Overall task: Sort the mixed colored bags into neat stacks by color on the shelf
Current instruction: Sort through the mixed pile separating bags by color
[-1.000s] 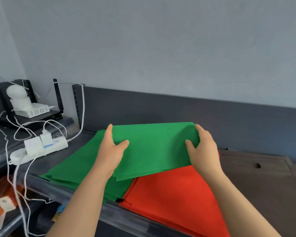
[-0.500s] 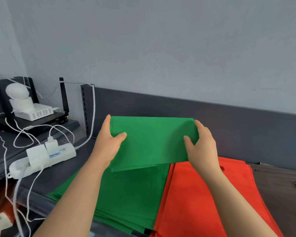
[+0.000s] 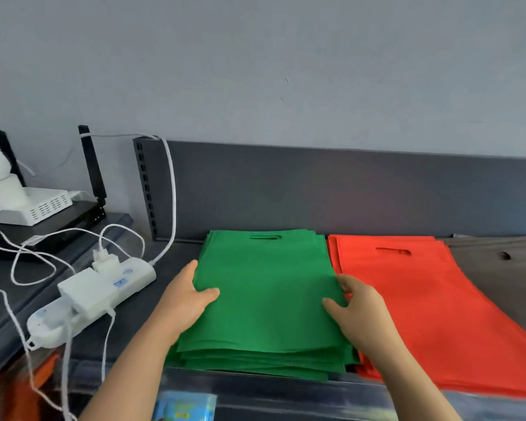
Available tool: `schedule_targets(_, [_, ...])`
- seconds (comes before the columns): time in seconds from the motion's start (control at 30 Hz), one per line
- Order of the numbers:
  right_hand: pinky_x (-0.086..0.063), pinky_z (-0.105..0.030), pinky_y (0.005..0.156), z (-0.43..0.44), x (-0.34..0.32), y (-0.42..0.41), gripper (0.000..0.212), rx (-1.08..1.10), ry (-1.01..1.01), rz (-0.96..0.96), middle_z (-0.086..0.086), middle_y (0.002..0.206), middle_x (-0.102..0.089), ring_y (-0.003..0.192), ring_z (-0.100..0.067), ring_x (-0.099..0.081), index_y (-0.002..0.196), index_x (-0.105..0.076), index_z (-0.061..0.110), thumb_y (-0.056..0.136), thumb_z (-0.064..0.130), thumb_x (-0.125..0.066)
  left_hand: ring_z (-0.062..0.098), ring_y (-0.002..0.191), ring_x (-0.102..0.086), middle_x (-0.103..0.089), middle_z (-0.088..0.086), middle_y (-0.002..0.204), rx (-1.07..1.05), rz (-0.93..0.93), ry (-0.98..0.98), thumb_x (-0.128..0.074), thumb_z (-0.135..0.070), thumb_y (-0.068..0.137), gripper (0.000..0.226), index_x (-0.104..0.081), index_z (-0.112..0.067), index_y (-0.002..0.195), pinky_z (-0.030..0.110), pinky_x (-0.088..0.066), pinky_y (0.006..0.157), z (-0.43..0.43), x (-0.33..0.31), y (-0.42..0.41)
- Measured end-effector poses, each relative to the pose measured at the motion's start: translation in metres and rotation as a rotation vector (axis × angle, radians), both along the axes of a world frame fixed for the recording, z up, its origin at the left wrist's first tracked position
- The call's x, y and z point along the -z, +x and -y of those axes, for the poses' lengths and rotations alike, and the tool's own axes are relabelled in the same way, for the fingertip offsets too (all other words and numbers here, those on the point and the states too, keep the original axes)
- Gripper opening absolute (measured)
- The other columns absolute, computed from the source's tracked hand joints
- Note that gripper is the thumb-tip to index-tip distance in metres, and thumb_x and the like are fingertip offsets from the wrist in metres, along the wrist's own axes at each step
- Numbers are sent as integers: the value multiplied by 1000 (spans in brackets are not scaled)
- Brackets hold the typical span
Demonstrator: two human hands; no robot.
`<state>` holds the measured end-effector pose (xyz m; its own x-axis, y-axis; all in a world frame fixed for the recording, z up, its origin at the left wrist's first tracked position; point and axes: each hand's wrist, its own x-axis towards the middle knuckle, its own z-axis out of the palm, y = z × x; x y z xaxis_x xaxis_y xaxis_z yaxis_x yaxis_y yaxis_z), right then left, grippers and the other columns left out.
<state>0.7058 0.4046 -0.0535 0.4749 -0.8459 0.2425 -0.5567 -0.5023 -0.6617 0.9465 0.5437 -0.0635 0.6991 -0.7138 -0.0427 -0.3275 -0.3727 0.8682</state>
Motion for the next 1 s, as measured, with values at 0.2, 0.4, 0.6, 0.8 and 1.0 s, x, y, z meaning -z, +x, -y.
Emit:
schedule_targets(0.2, [-42, -31, 96, -21, 17, 5, 42, 139, -55, -320, -4, 129, -53, 116, -23, -49, 127, -54, 13, 91, 33, -54, 24, 139, -31, -26, 6, 155, 24, 239, 178, -67, -29, 86, 86, -14, -13, 152, 39, -31, 112, -12, 4, 1])
schedule_targets(0.4, [-35, -34, 106, -15, 25, 12, 50, 60, 7, -365, -5, 139, -49, 129, -23, -41, 136, -45, 10, 95, 38, -49, 30, 131, -40, -35, 16, 148, -21, 158, 262, -64, -33, 88, 77, -25, 0, 145, 36, -38, 93, -11, -4, 5])
schedule_targets(0.6, [-29, -33, 111, -14, 33, 9, 56, 26, 57, -273, -4, 143, -45, 135, -20, -34, 141, -41, 12, 94, 40, -51, 34, 131, -40, -36, 17, 148, -69, -150, 197, -75, -37, 79, 88, -29, 1, 144, 44, -38, 102, 4, -11, 23])
schedule_targets(0.8, [-23, -31, 113, -11, 36, 8, 56, 39, 61, -263, -5, 147, -40, 139, -19, -27, 143, -39, 13, 94, 39, -49, 28, 110, -59, -61, 7, 125, 81, -216, 220, -82, -47, 64, 75, -56, -11, 125, 43, -46, 98, 20, -20, 25])
schedule_targets(1.0, [-26, -33, 113, -6, 39, 5, 56, 52, 74, -215, -3, 144, -43, 136, -18, -31, 141, -41, 14, 92, 39, -53, 30, 114, -59, -63, 9, 125, 122, -505, 144, -86, -61, 27, 107, -62, -17, 122, 49, -41, 104, 28, -1, 49])
